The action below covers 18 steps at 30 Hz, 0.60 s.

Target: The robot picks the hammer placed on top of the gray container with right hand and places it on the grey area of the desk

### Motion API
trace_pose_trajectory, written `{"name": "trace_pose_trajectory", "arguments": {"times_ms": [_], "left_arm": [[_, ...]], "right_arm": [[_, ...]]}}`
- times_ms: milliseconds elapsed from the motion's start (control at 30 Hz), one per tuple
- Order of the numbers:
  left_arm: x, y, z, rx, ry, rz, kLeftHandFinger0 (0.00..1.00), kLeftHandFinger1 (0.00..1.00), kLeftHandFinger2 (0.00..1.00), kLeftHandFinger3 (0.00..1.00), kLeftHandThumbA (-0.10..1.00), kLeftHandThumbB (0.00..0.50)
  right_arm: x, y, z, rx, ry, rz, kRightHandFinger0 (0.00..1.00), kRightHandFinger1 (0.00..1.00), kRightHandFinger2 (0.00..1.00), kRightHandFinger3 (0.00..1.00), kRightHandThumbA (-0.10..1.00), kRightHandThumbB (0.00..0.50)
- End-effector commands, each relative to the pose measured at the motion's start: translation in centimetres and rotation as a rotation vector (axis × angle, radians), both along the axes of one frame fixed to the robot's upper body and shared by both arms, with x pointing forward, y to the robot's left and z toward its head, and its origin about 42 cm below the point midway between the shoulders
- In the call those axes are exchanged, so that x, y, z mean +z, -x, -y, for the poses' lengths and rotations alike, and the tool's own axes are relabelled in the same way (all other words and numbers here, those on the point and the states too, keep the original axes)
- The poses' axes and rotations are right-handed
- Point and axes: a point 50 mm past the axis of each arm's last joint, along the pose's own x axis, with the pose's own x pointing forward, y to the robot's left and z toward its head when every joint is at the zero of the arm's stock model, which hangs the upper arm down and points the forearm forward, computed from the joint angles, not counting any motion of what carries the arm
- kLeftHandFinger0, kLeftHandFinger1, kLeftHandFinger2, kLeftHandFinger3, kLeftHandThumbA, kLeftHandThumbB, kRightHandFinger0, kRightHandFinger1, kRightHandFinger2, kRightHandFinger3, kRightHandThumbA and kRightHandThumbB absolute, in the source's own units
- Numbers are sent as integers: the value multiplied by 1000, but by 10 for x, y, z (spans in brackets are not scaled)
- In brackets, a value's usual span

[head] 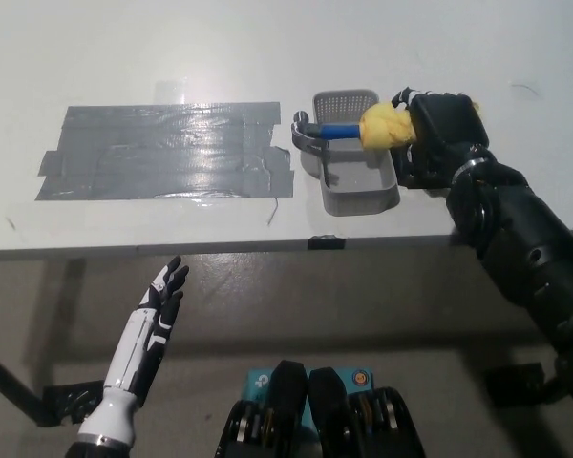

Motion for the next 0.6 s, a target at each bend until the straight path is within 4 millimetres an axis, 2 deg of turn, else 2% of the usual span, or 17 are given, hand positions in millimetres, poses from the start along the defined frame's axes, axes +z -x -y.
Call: {"name": "trace_pose_trajectory", "arguments": {"times_ms": [0,100,133,167,200,267,300,333,367,433,500,533,567], "left_arm": [[17,-8,-1,-33,-16,68,1000,1000,1000,1000,997,92],[14,-7,-1,-32,-19,62,1000,1000,1000,1000,998,89],[14,-7,-1,-34,-21,62,1000,1000,1000,1000,998,86],[14,-6,-1,-33,-22,63,1000,1000,1000,1000,995,75],[14,-6,-1,-32,-20,62,1000,1000,1000,1000,992,73],[14,-5,-2,-28,-19,62,1000,1000,1000,1000,988,73],[13,-5,-2,-28,-18,60,1000,1000,1000,1000,987,76],[13,-5,-2,-27,-17,58,1000,1000,1000,1000,987,79],[13,-5,-2,-26,-18,55,1000,1000,1000,1000,987,81],[13,-5,-1,-24,-14,54,1000,1000,1000,1000,984,82],[13,-5,-2,-24,-18,55,1000,1000,1000,1000,985,82],[13,-5,-3,-25,-20,56,1000,1000,1000,1000,987,78],[13,-5,-3,-25,-20,55,1000,1000,1000,1000,988,78]], "right_arm": [[63,-10,-19,93,-211,282,0,288,636,704,-53,89],[62,-11,-14,67,-358,250,0,290,632,665,-100,78],[65,-12,-12,45,-427,238,0,213,536,595,-100,96],[68,-12,-9,54,-473,250,0,171,492,537,-100,112],[69,-13,-8,48,-501,237,0,172,496,520,-100,105],[76,-16,-4,22,-548,232,0,205,531,508,-100,126],[79,-17,-2,4,-558,240,0,191,502,467,-100,129],[83,-18,-1,3,-573,244,0,125,435,413,-100,105],[86,-19,0,0,-581,252,0,62,381,401,-100,102],[97,-19,2,4,-607,278,0,22,389,455,-100,100],[104,-20,0,8,-620,283,0,67,484,521,-100,82],[111,-20,-3,20,-634,290,0,84,512,549,-100,103],[114,-20,-4,26,-632,296,0,91,519,553,-100,99]]}}
